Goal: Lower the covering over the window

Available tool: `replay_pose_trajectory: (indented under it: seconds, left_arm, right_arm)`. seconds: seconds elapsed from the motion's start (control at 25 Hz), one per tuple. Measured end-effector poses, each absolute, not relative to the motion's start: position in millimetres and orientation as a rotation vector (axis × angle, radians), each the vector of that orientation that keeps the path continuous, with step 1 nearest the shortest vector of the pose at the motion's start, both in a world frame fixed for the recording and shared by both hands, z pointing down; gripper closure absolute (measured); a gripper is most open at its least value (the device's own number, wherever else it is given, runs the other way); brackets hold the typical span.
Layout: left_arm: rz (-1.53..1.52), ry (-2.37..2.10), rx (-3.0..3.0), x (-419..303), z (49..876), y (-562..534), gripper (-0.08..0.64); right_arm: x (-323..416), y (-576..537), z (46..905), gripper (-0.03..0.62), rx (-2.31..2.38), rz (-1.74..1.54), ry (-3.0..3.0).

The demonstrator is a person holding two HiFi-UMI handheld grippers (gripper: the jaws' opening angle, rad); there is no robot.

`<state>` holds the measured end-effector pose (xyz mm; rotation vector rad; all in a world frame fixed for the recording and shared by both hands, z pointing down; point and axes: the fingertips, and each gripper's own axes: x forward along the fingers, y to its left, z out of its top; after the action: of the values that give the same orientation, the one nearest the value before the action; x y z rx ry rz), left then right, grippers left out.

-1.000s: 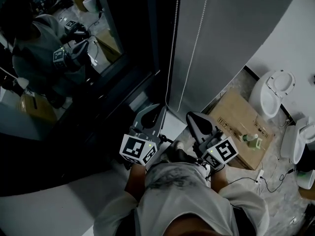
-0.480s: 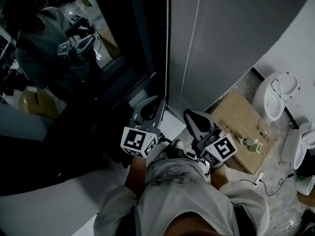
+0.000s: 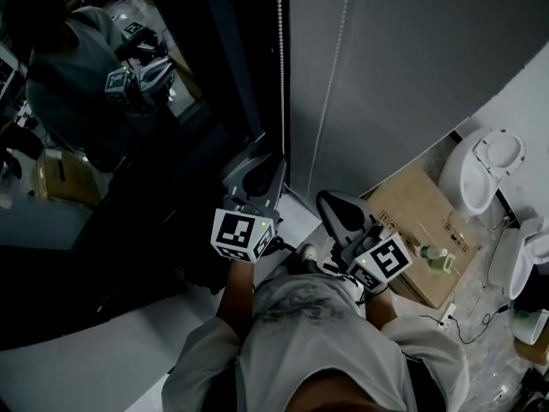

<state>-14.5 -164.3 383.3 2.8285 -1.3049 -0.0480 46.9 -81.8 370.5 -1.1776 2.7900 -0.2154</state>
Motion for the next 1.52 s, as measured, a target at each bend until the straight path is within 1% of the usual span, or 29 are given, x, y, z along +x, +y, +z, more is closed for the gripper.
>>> replay_pose_trajectory:
  seconds: [0.76, 1.08, 1.52]
  left_arm:
    - [-0.016, -1.42, 2.811, -19, 386, -205, 0.474]
    - [-0.007, -1.413, 2.818, -14, 390, -217, 0.471]
    - [-0.041, -1.347, 2.875, 1, 383, -222, 0.499]
  right_arm:
    - [37, -91, 375, 0.575, -1.151, -0.235, 2.817]
    - [30, -92, 368, 0.575, -1.106, -0.214, 2.81]
    - [33, -91, 369, 0.575, -1.143, -0.215, 2.799]
